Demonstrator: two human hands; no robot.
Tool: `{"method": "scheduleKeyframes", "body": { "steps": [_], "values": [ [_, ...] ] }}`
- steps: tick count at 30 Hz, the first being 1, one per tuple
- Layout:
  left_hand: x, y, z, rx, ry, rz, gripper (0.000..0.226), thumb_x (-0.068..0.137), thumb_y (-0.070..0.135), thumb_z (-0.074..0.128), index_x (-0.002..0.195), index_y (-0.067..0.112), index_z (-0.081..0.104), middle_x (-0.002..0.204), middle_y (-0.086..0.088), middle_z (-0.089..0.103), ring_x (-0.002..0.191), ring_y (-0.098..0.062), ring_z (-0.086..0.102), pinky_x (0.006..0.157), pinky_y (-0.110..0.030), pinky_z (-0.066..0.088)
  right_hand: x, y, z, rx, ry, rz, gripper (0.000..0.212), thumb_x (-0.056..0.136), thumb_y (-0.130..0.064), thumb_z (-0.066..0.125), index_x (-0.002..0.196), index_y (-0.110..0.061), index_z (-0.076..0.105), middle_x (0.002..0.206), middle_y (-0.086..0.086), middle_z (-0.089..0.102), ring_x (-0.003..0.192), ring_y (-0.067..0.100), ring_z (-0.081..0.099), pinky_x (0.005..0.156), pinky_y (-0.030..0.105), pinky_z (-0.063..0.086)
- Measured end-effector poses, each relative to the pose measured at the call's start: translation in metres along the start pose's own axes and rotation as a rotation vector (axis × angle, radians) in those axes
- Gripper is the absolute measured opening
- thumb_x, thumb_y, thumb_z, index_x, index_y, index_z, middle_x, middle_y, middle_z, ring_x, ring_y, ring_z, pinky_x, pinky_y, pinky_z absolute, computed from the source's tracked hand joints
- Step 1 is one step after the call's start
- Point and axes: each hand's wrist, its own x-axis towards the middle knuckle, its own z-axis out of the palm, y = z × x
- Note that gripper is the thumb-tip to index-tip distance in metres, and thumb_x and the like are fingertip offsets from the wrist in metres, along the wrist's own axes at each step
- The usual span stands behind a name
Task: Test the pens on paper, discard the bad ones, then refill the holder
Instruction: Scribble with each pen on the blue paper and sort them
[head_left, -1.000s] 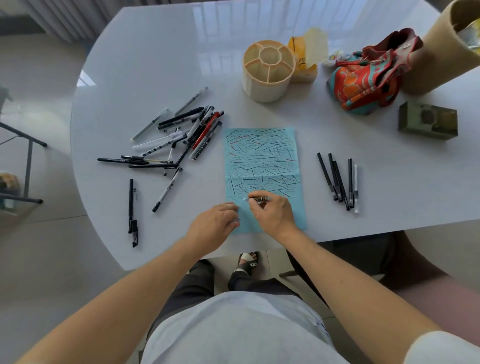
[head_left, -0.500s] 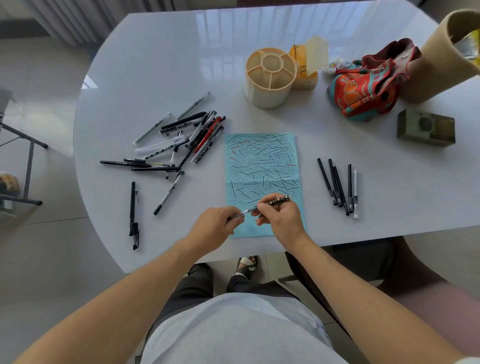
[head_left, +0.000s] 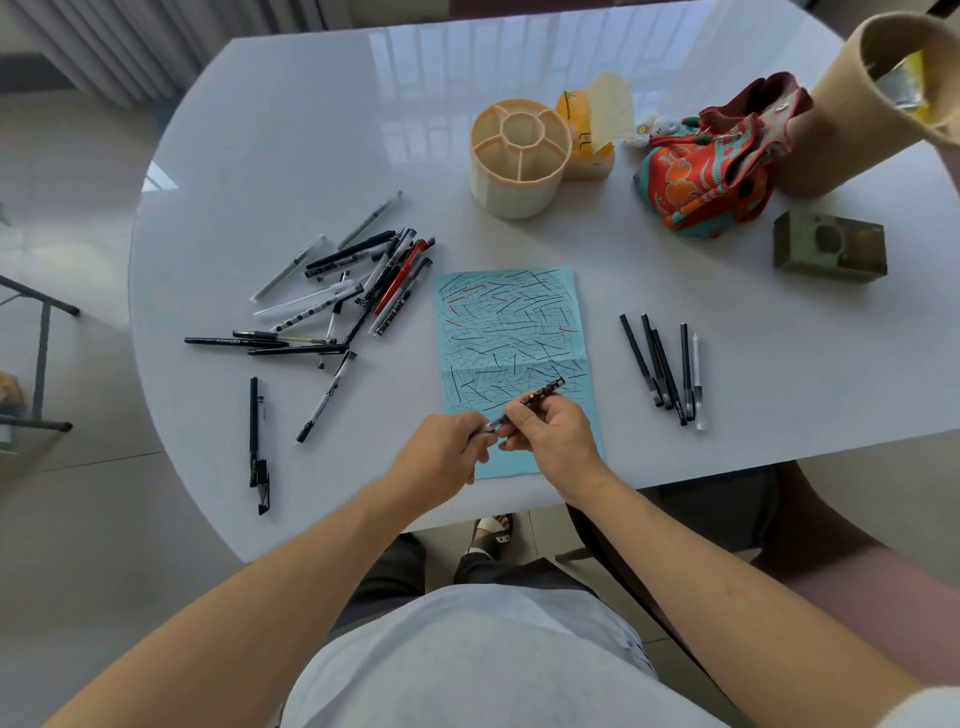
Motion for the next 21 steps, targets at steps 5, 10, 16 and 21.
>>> {"method": "scheduleKeyframes", "body": {
  "steps": [5,10,16,21],
  "values": [
    [0.016,-0.002,-0.006,-0.021,-0.023,0.010,0.025,0.093,0.042,0.063,0.114,0.029,0.066,0.099,0.017,0.072,0.088,0.001,0.066,0.081,-0.028,0.052,0.030,-0.025,-0.034,-0.048,0.040,0.079,0.017,0.103,-0.019,0.058,0.093,-0.007,0.066,0.088,0.014,0.072,0.069,0.020,0.066,0.065,0.033,0.060],
    [0.013,-0.035,-0.024,0.176,0.084,-0.033,0.039,0.099,0.042,0.053,0.135,0.029,0.055,0.132,0.009,0.061,0.124,-0.013,0.054,0.105,-0.036,0.045,0.075,-0.042,-0.114,-0.988,0.235,0.128,0.013,0.097,-0.014,0.052,0.105,-0.006,0.059,0.107,0.018,0.068,0.091,0.034,0.064,0.076,0.041,0.055],
    [-0.006,-0.062,-0.035,0.225,0.033,0.007,0.032,0.097,0.029,0.058,0.129,0.025,0.061,0.136,0.008,0.056,0.131,-0.015,0.044,0.108,-0.034,0.040,0.094,-0.043,-0.115,-1.264,0.327,-0.007,0.024,0.094,-0.010,0.053,0.117,-0.007,0.060,0.121,0.021,0.060,0.105,0.041,0.062,0.087,0.043,0.046],
    [-0.013,-0.073,-0.039,0.201,0.036,0.033,0.032,0.096,0.025,0.058,0.128,0.022,0.063,0.139,0.005,0.054,0.133,-0.017,0.042,0.111,-0.032,0.036,0.118,-0.069,-0.010,-1.143,0.075,-0.385,0.029,0.096,-0.013,0.059,0.124,-0.011,0.068,0.124,0.011,0.064,0.107,0.032,0.064,0.090,0.040,0.051]
  ]
}}
